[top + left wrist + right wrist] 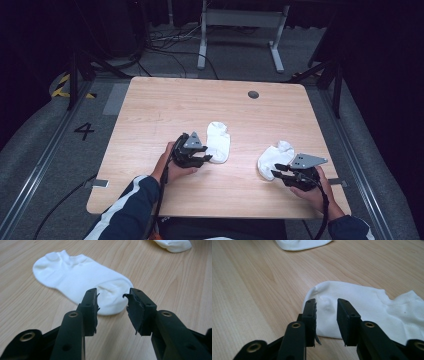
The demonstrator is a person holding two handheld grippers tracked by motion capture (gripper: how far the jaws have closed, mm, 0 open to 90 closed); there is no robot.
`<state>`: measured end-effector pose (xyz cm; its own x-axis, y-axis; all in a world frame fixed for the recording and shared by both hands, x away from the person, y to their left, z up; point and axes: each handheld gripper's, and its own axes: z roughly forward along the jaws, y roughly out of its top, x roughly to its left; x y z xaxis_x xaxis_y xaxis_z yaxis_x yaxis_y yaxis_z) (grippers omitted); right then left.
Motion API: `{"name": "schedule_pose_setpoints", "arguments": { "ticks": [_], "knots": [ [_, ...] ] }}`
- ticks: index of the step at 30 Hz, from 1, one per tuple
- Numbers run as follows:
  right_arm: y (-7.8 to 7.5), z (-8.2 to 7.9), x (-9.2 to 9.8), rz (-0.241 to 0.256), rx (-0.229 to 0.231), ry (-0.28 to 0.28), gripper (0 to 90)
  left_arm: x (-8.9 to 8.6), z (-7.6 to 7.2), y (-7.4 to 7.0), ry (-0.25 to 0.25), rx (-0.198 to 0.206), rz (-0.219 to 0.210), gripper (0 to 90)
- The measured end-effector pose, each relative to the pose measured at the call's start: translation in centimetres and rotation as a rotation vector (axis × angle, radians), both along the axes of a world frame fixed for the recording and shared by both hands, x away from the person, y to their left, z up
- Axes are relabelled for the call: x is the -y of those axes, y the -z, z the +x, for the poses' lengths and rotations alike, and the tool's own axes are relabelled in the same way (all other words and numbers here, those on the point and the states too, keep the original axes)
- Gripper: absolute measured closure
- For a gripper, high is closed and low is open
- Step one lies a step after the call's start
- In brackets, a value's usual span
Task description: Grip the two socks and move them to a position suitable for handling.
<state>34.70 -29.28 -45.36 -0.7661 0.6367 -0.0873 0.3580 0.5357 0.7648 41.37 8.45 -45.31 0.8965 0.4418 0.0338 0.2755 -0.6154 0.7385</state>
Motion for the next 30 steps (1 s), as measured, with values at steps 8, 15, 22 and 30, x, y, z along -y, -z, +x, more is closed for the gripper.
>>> {"name": "schedule_pose_setpoints", "arguments": {
  "ticks": [8,15,22,30],
  "knots": [
    [0.9,0.9,-0.4,-0.004,-0.015,0.037,76.1,2.3,1.0,1.7,0.052,-0.016,0.086,69.7],
    [1.6,1.1,-1.7,-0.032,-0.042,-0.013,75.7,1.8,0.6,2.0,0.067,-0.043,0.103,71.4],
    [2.2,1.1,-2.1,-0.021,-0.082,-0.046,76.1,0.3,-0.9,1.7,0.073,-0.065,0.122,71.6],
    [2.1,0.0,-2.7,-0.014,-0.121,-0.119,76.0,-1.6,-2.8,1.6,0.074,-0.089,0.121,71.2]
  ]
}}
